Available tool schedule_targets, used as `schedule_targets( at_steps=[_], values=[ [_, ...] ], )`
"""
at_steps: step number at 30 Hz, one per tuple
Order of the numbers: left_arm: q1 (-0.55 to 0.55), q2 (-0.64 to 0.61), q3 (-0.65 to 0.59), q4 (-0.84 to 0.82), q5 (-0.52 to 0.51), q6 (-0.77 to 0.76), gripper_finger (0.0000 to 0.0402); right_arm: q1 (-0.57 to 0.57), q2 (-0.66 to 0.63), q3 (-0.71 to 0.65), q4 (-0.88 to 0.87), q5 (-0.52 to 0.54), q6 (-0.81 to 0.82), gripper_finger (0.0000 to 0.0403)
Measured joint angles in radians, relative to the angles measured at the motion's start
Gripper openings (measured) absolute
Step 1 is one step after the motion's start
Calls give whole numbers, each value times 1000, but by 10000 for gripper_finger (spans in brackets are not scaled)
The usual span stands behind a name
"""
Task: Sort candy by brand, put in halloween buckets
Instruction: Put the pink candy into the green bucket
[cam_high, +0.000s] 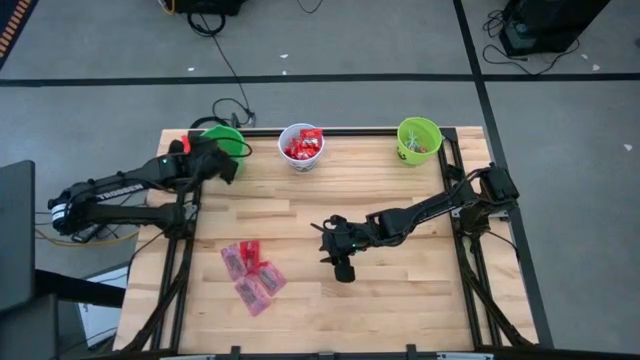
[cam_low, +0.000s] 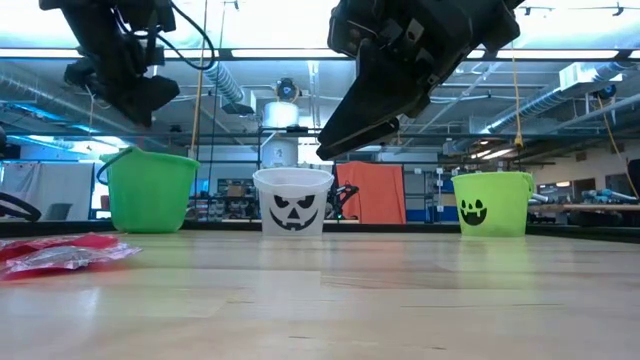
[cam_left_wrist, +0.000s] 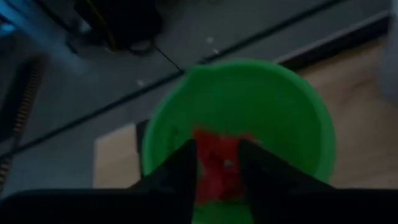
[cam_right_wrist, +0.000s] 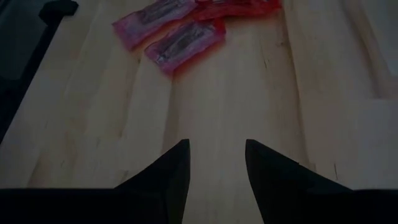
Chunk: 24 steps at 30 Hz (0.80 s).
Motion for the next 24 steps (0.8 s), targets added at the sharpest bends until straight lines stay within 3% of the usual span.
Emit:
schedule_targets(
  at_steps=[4, 11, 18, 24],
  values=[
    [1, 0, 0, 7, 140, 54, 153, 4, 0, 0, 0, 0, -19, 165],
    [-27, -1, 0, 7, 344, 163, 158, 11, 0, 0, 10, -1, -42, 165],
    [-178, -1, 0, 26, 679, 284, 158, 11, 0, 0, 19, -1, -45, 165],
    [-366, -1, -1, 62, 818, 284, 158, 17, 0, 0, 22, 0, -45, 165]
  ],
)
